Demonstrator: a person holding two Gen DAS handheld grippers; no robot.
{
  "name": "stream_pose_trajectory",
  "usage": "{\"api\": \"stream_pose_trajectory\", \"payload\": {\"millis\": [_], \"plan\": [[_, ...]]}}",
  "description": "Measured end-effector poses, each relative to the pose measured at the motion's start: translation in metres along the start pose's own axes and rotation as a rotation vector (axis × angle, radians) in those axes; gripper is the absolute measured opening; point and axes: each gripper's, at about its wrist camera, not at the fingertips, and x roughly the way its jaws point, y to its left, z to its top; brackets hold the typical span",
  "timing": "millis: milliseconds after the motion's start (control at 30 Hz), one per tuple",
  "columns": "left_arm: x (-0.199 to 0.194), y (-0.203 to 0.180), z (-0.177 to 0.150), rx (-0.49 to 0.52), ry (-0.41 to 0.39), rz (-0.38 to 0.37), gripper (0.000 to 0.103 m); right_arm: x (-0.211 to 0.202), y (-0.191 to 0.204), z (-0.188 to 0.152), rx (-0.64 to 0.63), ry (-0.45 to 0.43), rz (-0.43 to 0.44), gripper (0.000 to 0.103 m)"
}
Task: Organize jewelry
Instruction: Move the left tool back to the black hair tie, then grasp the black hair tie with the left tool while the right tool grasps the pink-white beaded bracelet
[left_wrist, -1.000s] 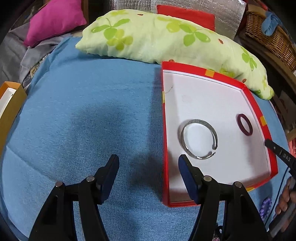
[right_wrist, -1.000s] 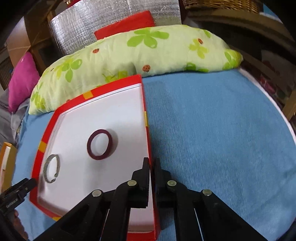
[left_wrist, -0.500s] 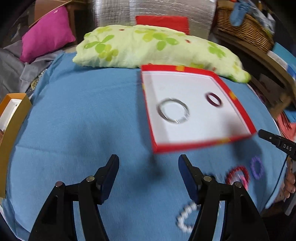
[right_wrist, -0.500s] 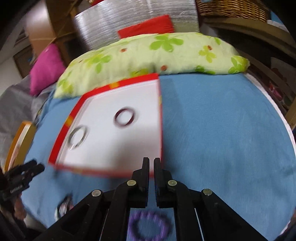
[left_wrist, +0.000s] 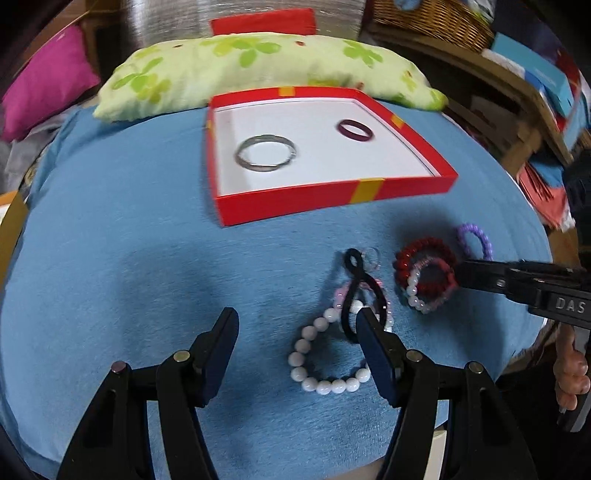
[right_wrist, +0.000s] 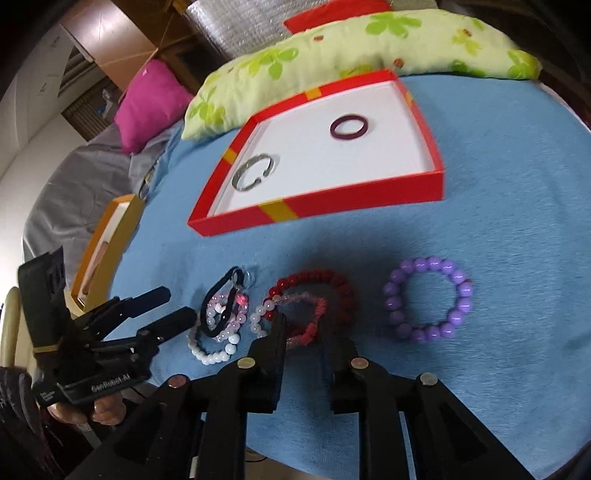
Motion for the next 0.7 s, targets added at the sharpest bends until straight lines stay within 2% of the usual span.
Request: {"api": "stream_pose_trajectory", "payload": {"millis": [100, 200, 267, 300, 367, 500, 700], "plan": [[0.002, -0.005, 0.001, 0.018, -0.001, -0.017, 0.063, 0.009, 0.002, 0.001, -0.006, 0.013, -0.045, 0.020], [0.007, -0.009, 0.003, 0.043, 0.010, -0.038, 0.054, 0.019, 0.005, 0.005, -0.015, 0.025, -0.074, 0.020], [0.012, -0.012, 0.004, 0.060, 0.022, -0.047, 0.043, 0.025, 0.009, 0.004, -0.040, 0.043, -0.110, 0.018], [0.013, -0.013, 0.004, 0.065, 0.028, -0.049, 0.040, 0.027, 0.011, 0.004, -0.054, 0.042, -0.129, 0.011], [0.017, -0.014, 0.004, 0.069, 0.036, -0.063, 0.026, 0.027, 0.016, 0.002, -0.101, 0.031, -0.169, 0.008], [0.010, -0.014, 0.007, 0.073, 0.000, -0.065, 0.016, 0.014, 0.017, 0.006, -0.125, -0.029, -0.173, 0.008], [-0.009, -0.008, 0.012, 0.058, -0.082, -0.090, 0.013, -0.012, 0.006, 0.016, -0.074, -0.103, -0.097, 0.008]]}}
